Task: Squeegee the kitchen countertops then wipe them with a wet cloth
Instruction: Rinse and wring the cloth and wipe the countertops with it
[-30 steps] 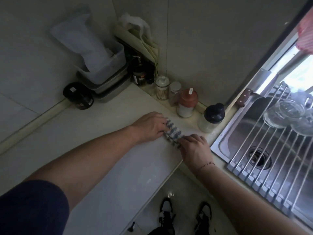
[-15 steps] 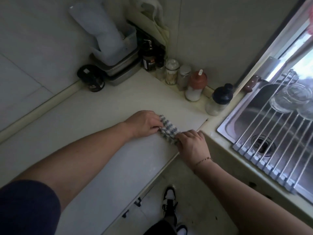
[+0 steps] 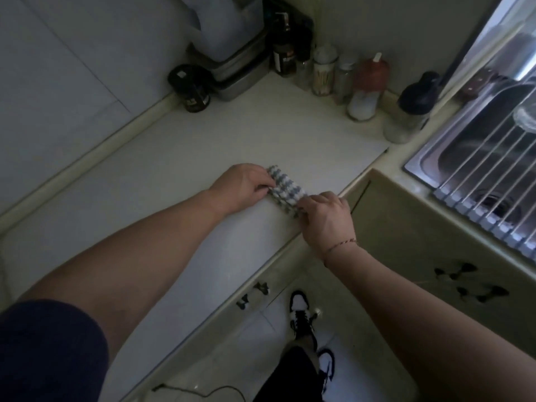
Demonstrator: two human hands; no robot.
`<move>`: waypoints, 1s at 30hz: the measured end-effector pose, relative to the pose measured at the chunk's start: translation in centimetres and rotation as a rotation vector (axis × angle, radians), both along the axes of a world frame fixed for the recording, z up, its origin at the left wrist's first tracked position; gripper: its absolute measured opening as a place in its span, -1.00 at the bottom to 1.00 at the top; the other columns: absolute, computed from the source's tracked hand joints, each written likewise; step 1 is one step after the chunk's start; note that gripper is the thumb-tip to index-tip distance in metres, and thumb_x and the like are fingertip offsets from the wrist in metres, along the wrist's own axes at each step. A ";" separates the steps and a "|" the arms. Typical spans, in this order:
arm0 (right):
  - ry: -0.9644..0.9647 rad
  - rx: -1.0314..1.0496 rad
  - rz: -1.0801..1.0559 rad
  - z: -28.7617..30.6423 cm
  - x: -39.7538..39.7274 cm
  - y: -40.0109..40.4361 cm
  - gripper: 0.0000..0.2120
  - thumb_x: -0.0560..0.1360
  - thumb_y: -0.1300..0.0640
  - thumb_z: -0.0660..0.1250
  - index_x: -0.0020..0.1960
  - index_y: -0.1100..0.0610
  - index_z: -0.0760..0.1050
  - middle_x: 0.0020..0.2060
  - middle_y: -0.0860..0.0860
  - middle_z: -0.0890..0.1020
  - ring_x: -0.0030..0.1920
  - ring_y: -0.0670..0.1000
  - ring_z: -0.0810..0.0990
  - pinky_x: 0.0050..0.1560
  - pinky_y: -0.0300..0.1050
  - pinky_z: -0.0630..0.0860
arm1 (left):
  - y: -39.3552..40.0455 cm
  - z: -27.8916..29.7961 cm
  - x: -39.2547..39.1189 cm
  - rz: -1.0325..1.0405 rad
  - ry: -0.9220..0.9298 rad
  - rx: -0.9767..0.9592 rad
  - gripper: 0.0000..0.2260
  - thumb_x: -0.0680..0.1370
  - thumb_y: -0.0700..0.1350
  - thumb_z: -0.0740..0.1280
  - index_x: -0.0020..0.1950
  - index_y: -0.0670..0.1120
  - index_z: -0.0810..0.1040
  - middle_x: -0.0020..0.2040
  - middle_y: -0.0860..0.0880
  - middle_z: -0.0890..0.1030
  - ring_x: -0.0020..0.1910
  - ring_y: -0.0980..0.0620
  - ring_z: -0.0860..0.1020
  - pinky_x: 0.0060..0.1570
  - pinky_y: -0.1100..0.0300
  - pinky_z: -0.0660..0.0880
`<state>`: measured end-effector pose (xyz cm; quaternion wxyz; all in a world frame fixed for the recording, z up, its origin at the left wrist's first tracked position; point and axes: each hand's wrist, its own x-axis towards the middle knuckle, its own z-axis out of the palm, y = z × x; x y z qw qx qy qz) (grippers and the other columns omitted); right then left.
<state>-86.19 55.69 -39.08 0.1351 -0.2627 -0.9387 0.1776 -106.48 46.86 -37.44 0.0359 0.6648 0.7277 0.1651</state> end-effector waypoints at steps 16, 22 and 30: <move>0.117 -0.119 -0.024 -0.1 -0.3 -6.0 -0.86 0.29 0.29 0.46 -0.17 0.13 0.65 -0.34 0.01 0.67 -0.20 0.16 0.58 -0.06 0.01 0.44 | -5.9 1.1 -0.9 -0.011 -0.095 -0.047 -0.82 0.42 -0.18 0.37 -0.05 -0.14 0.71 -0.10 -0.08 0.70 -0.15 -0.05 0.66 -0.14 0.10 0.59; 0.198 -0.137 -0.100 -0.5 0.2 -9.4 -0.83 0.32 0.31 0.46 -0.12 0.13 0.63 -0.27 0.00 0.68 -0.18 0.12 0.59 -0.02 -0.02 0.41 | -8.6 1.0 -0.9 -0.057 -0.111 -0.026 -0.83 0.42 -0.21 0.37 -0.04 -0.18 0.70 -0.08 -0.10 0.69 -0.12 -0.05 0.65 -0.10 0.11 0.58; 0.177 -0.081 -0.090 -1.0 0.2 -13.6 -0.77 0.32 0.27 0.51 -0.04 0.11 0.64 -0.17 -0.02 0.70 -0.09 0.11 0.61 0.09 0.05 0.39 | -12.7 1.1 -1.0 -0.071 -0.128 -0.031 -0.83 0.41 -0.23 0.38 -0.04 -0.19 0.69 -0.07 -0.10 0.68 -0.10 -0.07 0.64 -0.06 0.12 0.57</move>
